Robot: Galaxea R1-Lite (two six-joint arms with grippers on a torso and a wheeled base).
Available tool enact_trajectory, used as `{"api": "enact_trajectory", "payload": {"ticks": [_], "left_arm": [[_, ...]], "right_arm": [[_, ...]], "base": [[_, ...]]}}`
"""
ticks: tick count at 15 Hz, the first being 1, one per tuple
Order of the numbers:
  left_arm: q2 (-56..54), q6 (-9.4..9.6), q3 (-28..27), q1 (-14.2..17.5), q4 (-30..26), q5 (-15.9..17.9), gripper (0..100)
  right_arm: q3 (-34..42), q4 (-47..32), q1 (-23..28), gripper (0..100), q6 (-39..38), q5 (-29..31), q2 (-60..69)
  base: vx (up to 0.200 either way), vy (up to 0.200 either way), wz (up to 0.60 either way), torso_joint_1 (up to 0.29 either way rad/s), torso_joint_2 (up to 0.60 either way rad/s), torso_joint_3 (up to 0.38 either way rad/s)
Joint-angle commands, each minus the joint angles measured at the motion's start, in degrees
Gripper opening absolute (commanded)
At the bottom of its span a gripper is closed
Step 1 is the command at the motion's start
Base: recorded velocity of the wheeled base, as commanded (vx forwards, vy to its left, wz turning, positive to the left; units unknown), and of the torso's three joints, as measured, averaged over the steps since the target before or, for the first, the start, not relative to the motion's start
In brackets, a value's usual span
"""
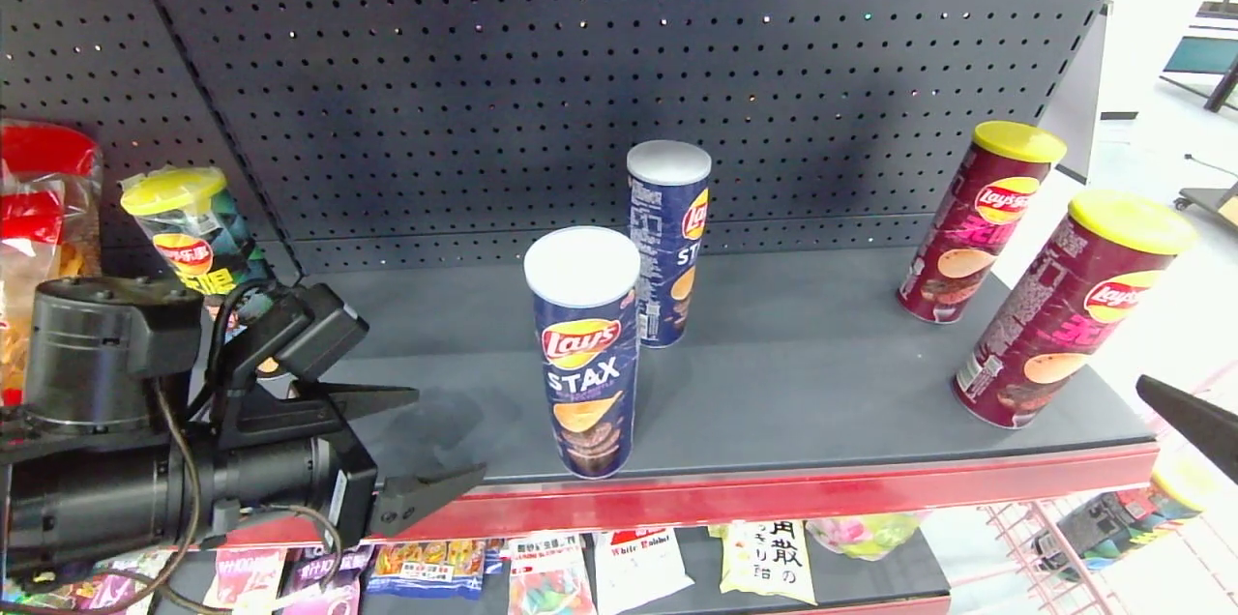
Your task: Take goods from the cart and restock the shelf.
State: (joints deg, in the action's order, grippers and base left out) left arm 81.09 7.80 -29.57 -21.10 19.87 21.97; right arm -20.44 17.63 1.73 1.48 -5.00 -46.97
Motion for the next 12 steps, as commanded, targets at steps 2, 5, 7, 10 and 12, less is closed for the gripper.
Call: {"api": "enact_trajectory", "payload": {"ticks": [2,5,7,10,12], "left_arm": [[2.5,0.37,-0.9,-0.2,0.0,0.0,100],[4.9,1.07,-1.4,-0.2,0.0,-0.3,100],[7.1,2.48,-3.2,-0.2,0.0,-0.5,100],[9.9,2.83,-6.5,-0.2,0.0,-0.4,100],[10.8,2.83,-7.6,-1.3,0.0,-0.3,100]], "right_arm": [[5.7,-0.1,1.3,100,0.5,-1.3,10.0],[8.8,-0.8,1.4,100,0.5,-0.8,15.1],[8.1,-3.8,1.3,100,0.5,-0.9,16.6],[8.3,-4.9,1.3,100,0.5,-1.0,18.1],[8.4,-4.9,1.3,100,0.5,-0.9,18.1]], "base": [[0.000,0.000,0.00,0.000,0.00,0.000],[0.000,0.000,0.00,0.000,0.00,0.000],[0.000,0.000,0.00,0.000,0.00,0.000],[0.000,0.000,0.00,0.000,0.00,0.000],[0.000,0.000,0.00,0.000,0.00,0.000]]}}
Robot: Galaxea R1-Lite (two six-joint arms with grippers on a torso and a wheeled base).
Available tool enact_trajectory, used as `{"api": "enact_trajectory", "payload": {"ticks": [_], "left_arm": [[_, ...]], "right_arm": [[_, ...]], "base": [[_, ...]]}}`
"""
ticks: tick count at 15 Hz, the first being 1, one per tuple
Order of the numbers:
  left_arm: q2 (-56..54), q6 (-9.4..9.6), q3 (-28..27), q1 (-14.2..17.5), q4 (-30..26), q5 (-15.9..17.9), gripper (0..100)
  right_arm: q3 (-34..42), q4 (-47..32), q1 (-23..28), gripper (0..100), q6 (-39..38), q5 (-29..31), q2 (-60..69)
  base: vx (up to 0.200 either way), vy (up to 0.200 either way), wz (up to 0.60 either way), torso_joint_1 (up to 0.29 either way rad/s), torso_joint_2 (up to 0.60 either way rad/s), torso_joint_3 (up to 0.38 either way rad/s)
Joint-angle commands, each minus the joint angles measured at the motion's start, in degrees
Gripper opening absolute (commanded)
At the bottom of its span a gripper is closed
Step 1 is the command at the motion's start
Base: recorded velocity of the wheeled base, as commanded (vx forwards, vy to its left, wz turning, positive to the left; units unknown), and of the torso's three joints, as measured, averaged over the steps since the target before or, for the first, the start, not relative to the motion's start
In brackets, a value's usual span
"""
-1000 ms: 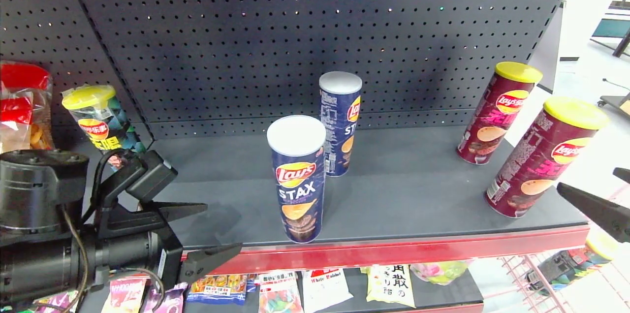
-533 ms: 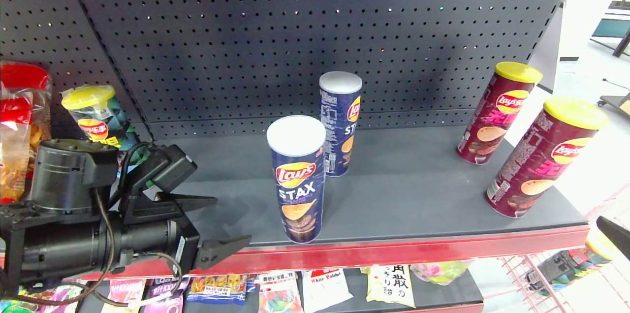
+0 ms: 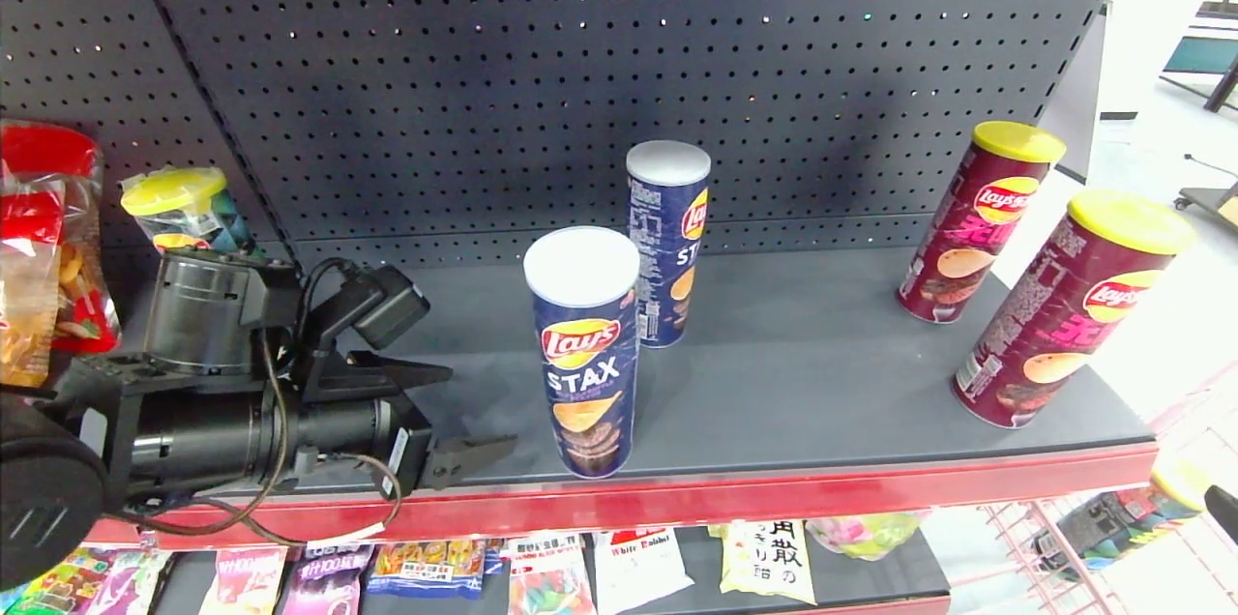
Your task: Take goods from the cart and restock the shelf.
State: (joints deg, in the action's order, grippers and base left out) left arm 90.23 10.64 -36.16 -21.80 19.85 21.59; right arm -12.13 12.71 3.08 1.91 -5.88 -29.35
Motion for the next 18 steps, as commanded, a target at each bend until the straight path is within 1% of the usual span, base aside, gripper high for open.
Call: {"api": "enact_trajectory", "payload": {"ticks": [1,4,8,11,13,14,18], "left_arm": [[2.1,-0.01,-1.4,-1.1,0.0,0.0,100],[3.4,-0.01,-2.1,-2.8,0.0,-0.1,100],[4.9,-0.01,-3.7,-2.8,0.0,-0.1,100],[4.5,0.61,-2.6,-2.1,-0.3,-0.1,100],[4.4,2.54,-2.0,0.1,-0.4,-0.2,100],[4.8,2.98,-2.3,1.0,-0.3,-0.3,100],[6.2,2.98,-2.9,0.8,-0.2,-0.8,100]], "right_arm": [[0.1,0.0,0.0,100,0.0,0.0,0.5],[0.0,0.0,0.0,100,-0.1,-0.1,0.4],[-0.2,0.0,0.1,100,-0.2,0.0,0.5],[-0.2,0.0,0.1,100,-0.2,0.0,0.4],[-0.2,0.0,0.1,100,-0.2,0.0,0.4],[-0.3,0.0,0.1,100,-0.2,0.0,0.3],[-0.5,0.0,0.2,100,-0.2,0.0,0.0]], "base": [[0.000,0.000,0.00,0.000,0.00,0.000],[0.000,0.000,0.00,0.000,0.00,0.000],[0.000,0.000,0.00,0.000,0.00,0.000],[0.000,0.000,0.00,0.000,0.00,0.000],[0.000,0.000,0.00,0.000,0.00,0.000],[0.000,0.000,0.00,0.000,0.00,0.000],[0.000,0.000,0.00,0.000,0.00,0.000]]}}
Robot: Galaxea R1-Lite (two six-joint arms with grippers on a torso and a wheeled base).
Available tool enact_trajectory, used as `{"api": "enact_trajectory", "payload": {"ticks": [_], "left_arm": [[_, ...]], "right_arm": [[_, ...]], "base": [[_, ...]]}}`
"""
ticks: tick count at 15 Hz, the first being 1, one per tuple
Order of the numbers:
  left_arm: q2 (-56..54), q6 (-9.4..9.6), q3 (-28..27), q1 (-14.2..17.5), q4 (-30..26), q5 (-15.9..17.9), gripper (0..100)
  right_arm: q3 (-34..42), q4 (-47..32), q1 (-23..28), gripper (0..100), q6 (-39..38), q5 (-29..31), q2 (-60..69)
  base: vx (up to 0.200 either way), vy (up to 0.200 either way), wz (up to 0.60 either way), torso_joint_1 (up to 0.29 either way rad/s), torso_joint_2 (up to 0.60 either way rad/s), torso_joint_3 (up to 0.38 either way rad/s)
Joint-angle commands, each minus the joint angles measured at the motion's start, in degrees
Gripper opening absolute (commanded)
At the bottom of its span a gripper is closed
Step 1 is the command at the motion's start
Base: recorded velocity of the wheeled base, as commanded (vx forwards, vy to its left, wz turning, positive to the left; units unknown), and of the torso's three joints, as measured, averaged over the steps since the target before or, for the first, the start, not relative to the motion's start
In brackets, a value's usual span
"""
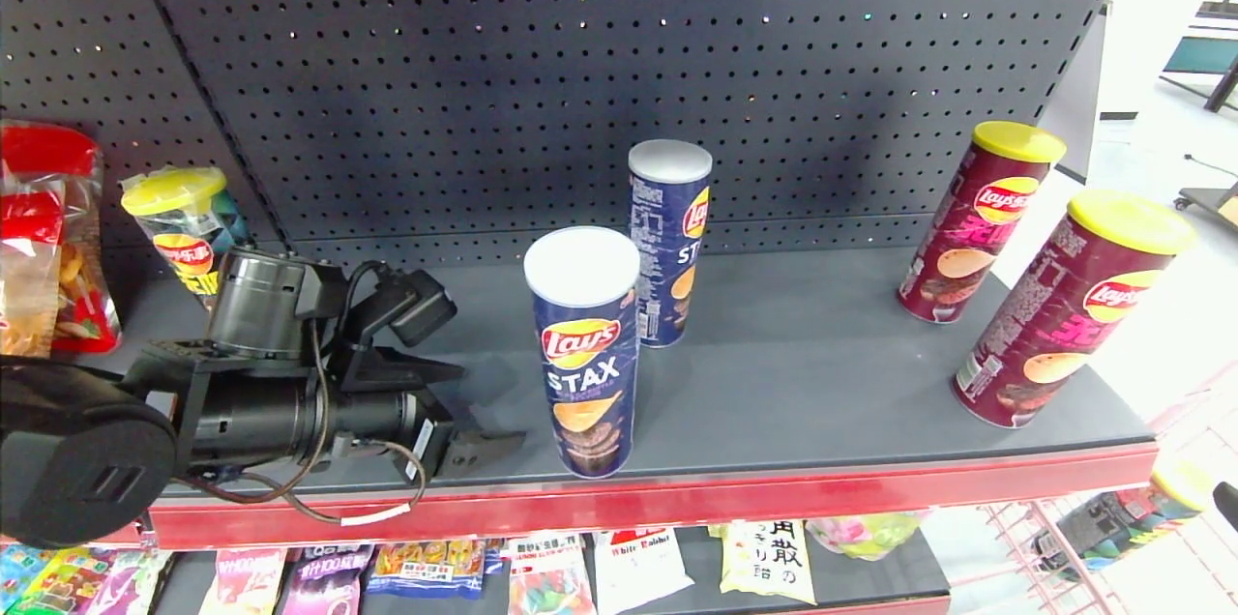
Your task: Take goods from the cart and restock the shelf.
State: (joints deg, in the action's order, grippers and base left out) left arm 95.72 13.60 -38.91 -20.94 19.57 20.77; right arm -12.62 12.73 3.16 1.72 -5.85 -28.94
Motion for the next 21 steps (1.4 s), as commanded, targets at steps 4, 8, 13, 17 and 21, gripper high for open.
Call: {"api": "enact_trajectory", "payload": {"ticks": [4,8,13,17,21], "left_arm": [[1.9,0.02,-1.6,-0.2,0.1,0.0,100],[3.4,0.02,-2.9,-0.6,0.2,0.0,100],[5.0,0.02,-4.4,-1.3,0.2,0.0,100],[6.1,0.02,-5.6,-2.3,0.2,-0.1,100],[6.8,0.02,-6.5,-2.9,0.2,-0.2,100]], "right_arm": [[-0.3,0.0,0.1,100,0.0,0.0,-0.5],[-0.3,0.0,0.2,100,0.0,0.0,-0.5],[-0.3,0.0,0.2,100,0.0,0.0,-0.6],[-0.3,-0.1,0.2,100,-0.1,0.1,-0.5],[-0.3,-0.1,0.2,100,-0.1,0.1,-0.5]], "base": [[0.000,0.000,0.00,0.000,0.00,0.000],[0.000,0.000,0.00,0.000,0.00,0.000],[0.000,0.000,0.00,0.000,0.00,0.000],[0.000,0.000,0.00,0.000,0.00,0.000],[0.000,0.000,0.00,0.000,0.00,0.000]]}}
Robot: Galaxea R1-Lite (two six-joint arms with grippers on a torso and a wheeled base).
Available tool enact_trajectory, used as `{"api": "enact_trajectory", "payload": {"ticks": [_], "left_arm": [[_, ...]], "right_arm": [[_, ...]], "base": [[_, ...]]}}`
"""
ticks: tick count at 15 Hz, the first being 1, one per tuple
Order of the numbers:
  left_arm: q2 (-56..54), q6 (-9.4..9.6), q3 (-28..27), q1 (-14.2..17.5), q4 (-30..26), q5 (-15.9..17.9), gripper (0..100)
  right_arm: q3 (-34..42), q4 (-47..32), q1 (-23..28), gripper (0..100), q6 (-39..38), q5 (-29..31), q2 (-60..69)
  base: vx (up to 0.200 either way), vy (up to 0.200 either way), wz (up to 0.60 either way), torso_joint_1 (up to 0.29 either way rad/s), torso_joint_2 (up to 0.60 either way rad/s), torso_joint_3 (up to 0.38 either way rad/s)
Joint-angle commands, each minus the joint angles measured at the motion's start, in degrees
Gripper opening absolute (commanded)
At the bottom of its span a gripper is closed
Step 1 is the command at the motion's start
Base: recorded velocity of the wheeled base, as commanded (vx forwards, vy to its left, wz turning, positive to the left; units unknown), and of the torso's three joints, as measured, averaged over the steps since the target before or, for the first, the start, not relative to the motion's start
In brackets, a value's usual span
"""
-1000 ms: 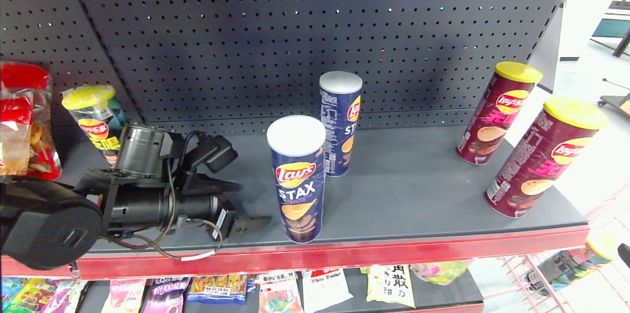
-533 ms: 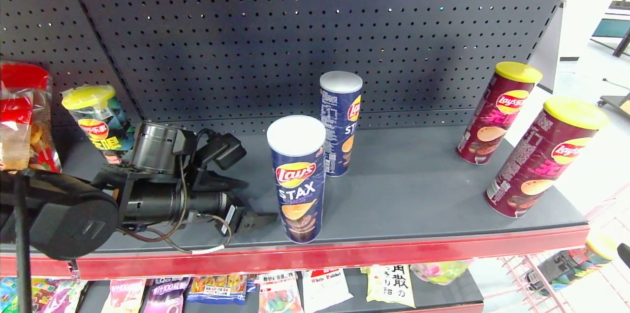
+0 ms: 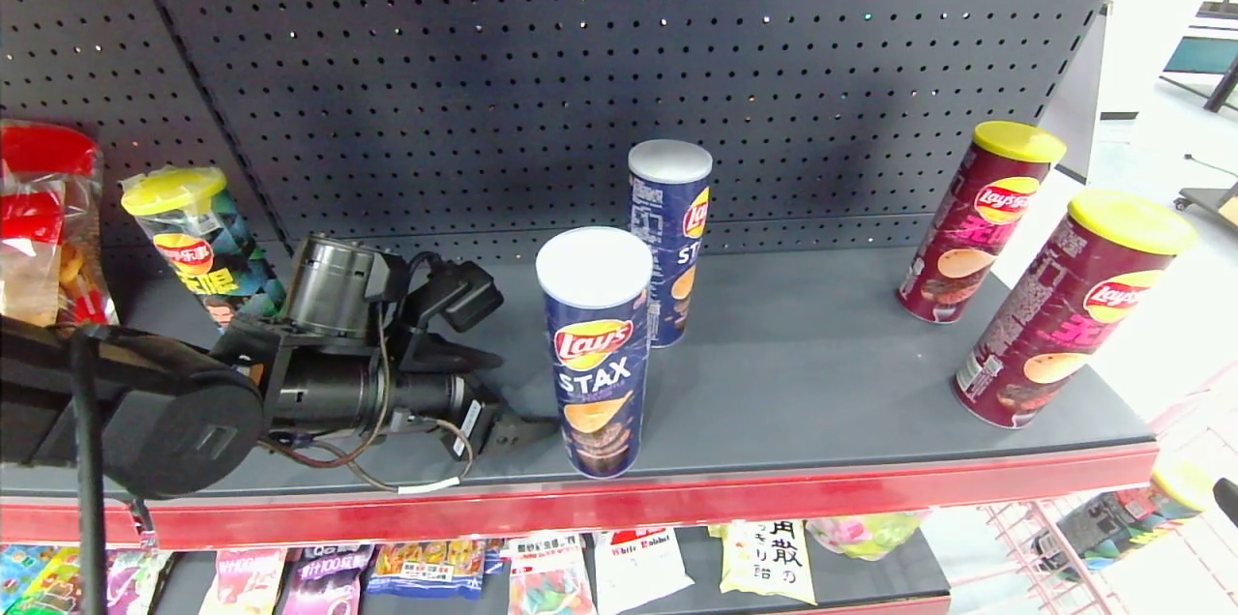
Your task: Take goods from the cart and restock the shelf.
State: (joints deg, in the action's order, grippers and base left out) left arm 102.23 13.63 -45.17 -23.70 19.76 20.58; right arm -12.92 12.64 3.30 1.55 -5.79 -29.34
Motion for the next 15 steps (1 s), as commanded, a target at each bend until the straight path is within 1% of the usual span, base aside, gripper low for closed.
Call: {"api": "enact_trajectory", "payload": {"ticks": [1,8,13,15], "left_arm": [[0.8,-0.01,-0.6,-0.2,0.0,0.0,100],[1.7,-0.01,-1.6,-0.5,0.0,0.0,100],[0.9,0.17,0.3,0.0,-0.1,0.1,100],[0.6,1.58,0.8,0.0,-0.1,0.1,100]], "right_arm": [[0.0,0.0,0.0,100,0.0,0.0,-0.1],[0.0,0.0,0.0,100,0.0,0.0,-0.1],[0.0,0.0,0.0,100,0.0,0.0,-0.1],[0.0,0.0,0.0,100,0.0,0.0,-0.1]], "base": [[0.000,0.000,0.00,0.000,0.00,0.000],[0.000,0.000,0.00,0.000,0.00,0.000],[0.000,0.000,0.00,0.000,0.00,0.000],[0.000,0.000,0.00,0.000,0.00,0.000]]}}
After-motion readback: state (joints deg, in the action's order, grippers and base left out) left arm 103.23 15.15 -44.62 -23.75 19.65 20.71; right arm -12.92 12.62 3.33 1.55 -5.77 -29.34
